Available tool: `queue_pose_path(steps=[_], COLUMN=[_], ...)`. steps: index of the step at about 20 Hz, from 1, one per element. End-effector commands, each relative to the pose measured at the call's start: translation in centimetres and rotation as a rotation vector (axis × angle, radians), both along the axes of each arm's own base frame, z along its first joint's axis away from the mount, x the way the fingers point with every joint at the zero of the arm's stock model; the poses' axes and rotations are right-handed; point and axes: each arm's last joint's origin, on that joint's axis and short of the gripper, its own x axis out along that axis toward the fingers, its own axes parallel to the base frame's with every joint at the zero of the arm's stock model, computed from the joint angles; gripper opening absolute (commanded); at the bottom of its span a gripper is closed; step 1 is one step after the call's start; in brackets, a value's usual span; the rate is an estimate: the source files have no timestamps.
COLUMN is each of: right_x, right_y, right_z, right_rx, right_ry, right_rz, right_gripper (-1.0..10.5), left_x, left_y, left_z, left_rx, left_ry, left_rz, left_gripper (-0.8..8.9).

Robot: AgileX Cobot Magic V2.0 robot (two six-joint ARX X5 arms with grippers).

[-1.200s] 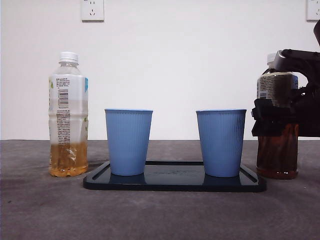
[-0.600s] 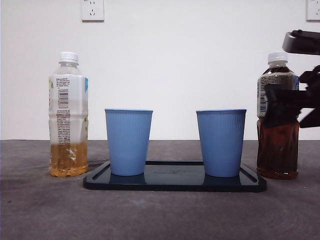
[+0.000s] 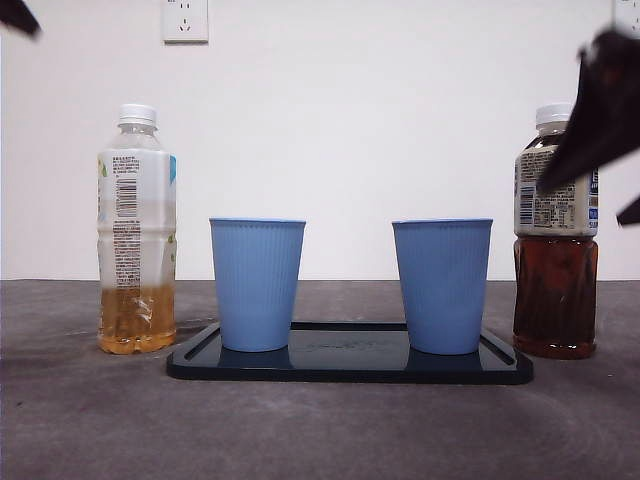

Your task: Pour the drink into the cup

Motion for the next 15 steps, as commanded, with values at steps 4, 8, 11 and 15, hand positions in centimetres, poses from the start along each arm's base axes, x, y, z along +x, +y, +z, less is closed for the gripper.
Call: queue_pose_path(steps=[4, 8, 11, 15], right_x=[-2.8, -4.0, -4.5, -4.7], right_y=[-0.1, -0.4, -0.5, -0.5], right_z=[1.8, 2.2, 2.4, 2.9], right_rx=[0.134, 0.146, 0.163, 0.177], right_ry=[-0.025, -0.037, -0.031, -0.019], right_rz=[0.052, 0.078, 0.122, 0.164], right_gripper=[4.0, 4.0, 4.0, 4.0], left_x=[3.3, 5.6, 7.5, 9.8], left_y=[-0.8, -1.8, -2.5, -3.3], left_z=[-3.3, -5.3, -6.7, -8.6], left_rx=[0.004, 0.025, 0.059, 0.073], left_ry=[-0.039, -0.042, -0.035, -0.042], left_rz=[0.033, 0.056, 0.063, 0.074], left_gripper=[5.95, 5.95, 5.95, 5.95])
